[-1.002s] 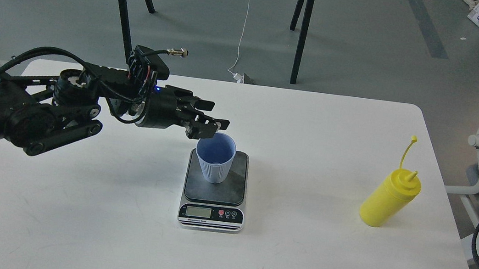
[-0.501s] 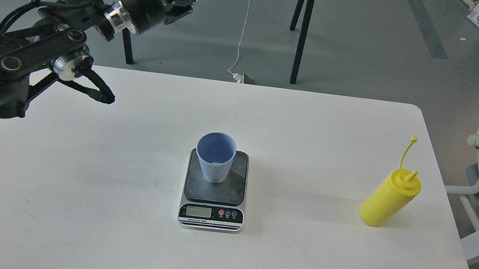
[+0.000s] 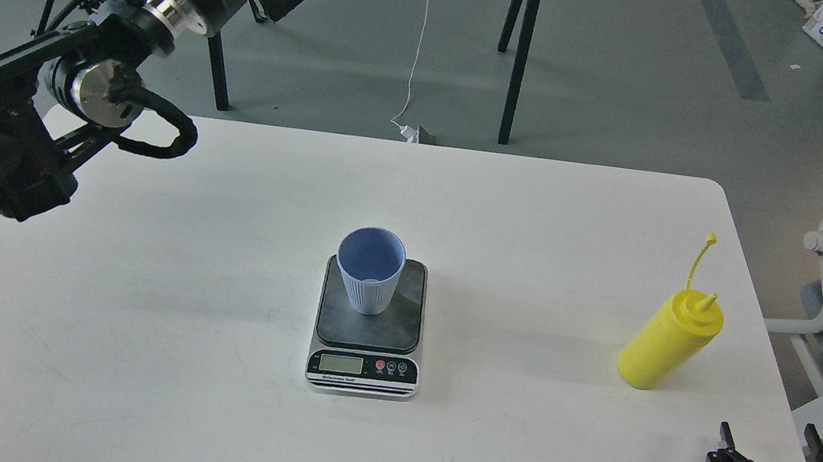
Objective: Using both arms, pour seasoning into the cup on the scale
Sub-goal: 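Open the left gripper and lift it away from the cup, then move the right gripper to the yellow squeeze bottle and grasp it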
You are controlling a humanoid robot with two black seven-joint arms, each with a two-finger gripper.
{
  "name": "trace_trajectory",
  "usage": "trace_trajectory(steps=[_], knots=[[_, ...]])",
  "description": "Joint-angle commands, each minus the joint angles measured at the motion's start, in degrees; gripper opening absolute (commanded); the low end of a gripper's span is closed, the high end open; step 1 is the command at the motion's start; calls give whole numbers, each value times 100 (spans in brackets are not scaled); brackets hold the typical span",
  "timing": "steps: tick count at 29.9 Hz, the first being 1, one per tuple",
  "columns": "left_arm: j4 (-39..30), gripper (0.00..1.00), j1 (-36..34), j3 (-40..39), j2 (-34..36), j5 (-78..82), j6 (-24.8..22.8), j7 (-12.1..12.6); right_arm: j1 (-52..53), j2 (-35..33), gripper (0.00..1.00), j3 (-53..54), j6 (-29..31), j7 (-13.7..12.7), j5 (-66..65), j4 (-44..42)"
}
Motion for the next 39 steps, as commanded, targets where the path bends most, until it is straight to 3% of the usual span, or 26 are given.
trace_trajectory(steps=[1, 27, 36, 39], knots=[[-23, 100, 112, -169, 19, -34, -3, 4, -90, 47, 99, -146, 0, 9, -24, 388], [-50, 100, 148, -186, 186, -34, -3, -31, 982, 504, 98, -753, 0, 71, -446, 345], [-58, 100, 156, -186, 239, -34, -3, -31, 982, 513, 98, -630, 0, 220, -437, 231], [-58, 100, 156, -186, 239, -34, 5, -31, 973, 513, 98, -559, 0, 404, -411, 178]])
